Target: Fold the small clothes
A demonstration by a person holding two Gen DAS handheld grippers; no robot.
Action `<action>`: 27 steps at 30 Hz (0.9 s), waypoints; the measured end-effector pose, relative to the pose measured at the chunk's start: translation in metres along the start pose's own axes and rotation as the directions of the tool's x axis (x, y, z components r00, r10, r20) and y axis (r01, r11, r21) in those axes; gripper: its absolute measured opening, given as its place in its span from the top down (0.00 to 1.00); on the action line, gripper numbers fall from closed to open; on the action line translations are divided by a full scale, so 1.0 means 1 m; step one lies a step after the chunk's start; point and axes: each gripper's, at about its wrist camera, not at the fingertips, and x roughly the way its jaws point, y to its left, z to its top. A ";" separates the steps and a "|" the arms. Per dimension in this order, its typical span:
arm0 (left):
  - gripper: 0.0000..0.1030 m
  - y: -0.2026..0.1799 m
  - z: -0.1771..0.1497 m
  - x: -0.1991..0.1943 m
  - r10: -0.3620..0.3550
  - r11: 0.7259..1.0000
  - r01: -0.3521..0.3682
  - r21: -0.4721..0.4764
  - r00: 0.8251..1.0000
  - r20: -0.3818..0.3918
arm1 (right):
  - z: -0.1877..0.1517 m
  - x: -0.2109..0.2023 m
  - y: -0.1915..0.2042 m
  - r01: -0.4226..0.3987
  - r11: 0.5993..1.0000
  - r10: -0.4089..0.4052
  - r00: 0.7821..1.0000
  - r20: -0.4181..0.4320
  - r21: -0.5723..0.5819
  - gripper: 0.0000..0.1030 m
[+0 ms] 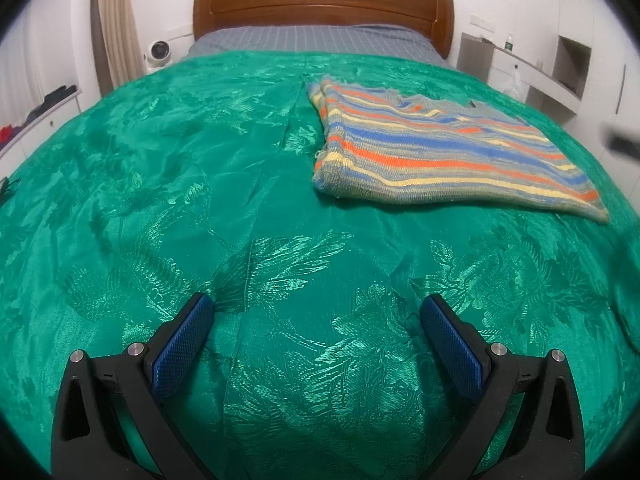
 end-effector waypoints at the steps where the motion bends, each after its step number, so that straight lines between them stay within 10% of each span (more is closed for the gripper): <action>1: 0.00 0.000 0.000 0.000 0.002 1.000 -0.002 0.001 1.000 -0.001 | -0.016 -0.012 -0.003 0.015 1.000 -0.015 1.000 -0.005 0.013 0.18; 11: 0.00 -0.004 0.000 0.000 0.022 1.000 -0.022 0.012 1.000 -0.007 | -0.136 -0.028 -0.041 0.099 0.966 -0.085 0.994 -0.071 0.239 0.12; 27: 0.00 -0.005 0.000 0.003 0.030 0.999 -0.030 0.017 1.000 -0.008 | -0.148 -0.022 -0.039 0.089 0.975 -0.092 0.996 0.006 0.204 0.05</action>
